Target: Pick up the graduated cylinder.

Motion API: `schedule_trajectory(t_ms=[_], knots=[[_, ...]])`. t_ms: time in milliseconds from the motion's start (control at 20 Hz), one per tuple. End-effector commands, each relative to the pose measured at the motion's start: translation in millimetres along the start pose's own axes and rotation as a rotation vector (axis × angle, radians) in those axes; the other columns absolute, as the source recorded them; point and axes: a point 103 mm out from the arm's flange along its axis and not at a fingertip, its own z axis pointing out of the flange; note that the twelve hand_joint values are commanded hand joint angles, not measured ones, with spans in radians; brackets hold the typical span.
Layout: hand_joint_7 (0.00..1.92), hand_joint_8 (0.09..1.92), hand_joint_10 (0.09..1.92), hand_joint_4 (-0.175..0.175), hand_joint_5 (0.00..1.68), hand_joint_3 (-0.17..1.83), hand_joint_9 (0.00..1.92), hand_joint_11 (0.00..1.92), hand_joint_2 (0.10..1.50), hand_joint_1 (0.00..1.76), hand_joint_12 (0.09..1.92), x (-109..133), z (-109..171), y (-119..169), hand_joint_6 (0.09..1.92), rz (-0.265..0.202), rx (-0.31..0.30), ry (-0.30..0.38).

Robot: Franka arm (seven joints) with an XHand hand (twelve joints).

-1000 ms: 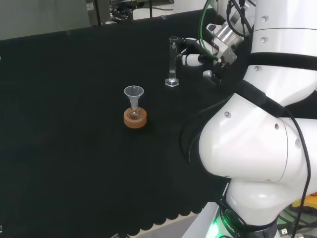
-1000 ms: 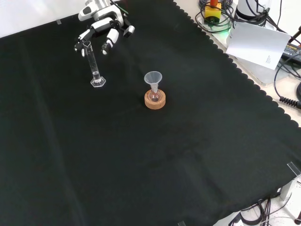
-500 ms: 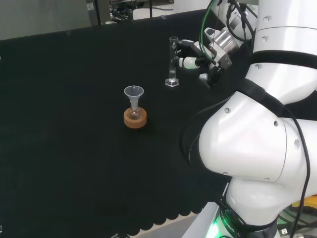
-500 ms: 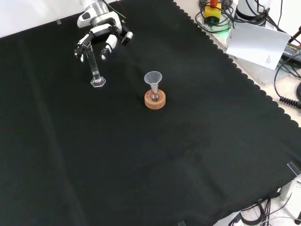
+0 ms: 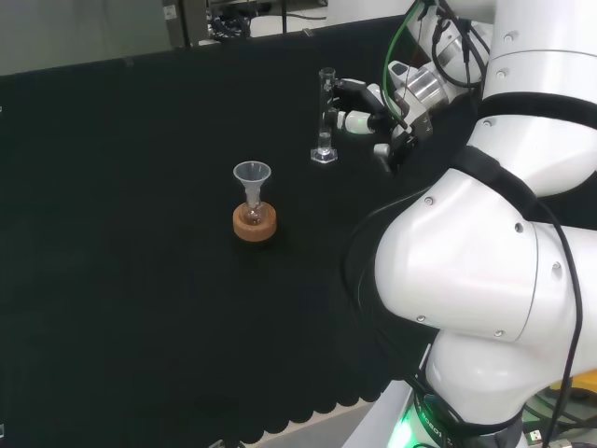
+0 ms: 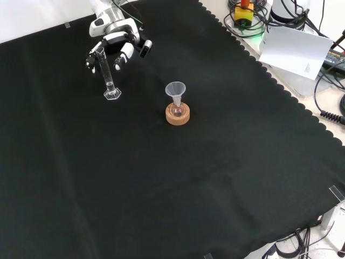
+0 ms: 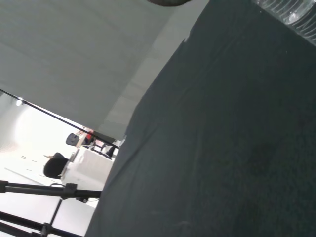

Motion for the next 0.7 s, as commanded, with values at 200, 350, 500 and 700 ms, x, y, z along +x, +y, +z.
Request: schedule_trajectory(t_ms=[200,350,500,700], knots=[[0.41,0.63,0.55,-0.005,0.56,-0.17,0.62,0.41,1.01,1.11,1.22,4.0,7.8,5.9,0.1,-0.033,0.018,0.043],[0.46,0.62,0.5,-0.005,0.64,-0.17,0.69,0.5,1.01,1.13,1.17,5.0,8.3,8.4,0.2,-0.034,0.02,0.039],[0.49,0.6,0.43,-0.008,0.63,-0.17,0.77,0.58,1.01,1.16,1.12,3.8,8.5,9.2,0.4,-0.029,0.012,0.044],[0.52,0.6,0.4,-0.005,0.63,-0.17,0.81,0.64,1.02,1.18,1.1,1.0,8.9,10.3,0.55,-0.025,0.005,0.061]])
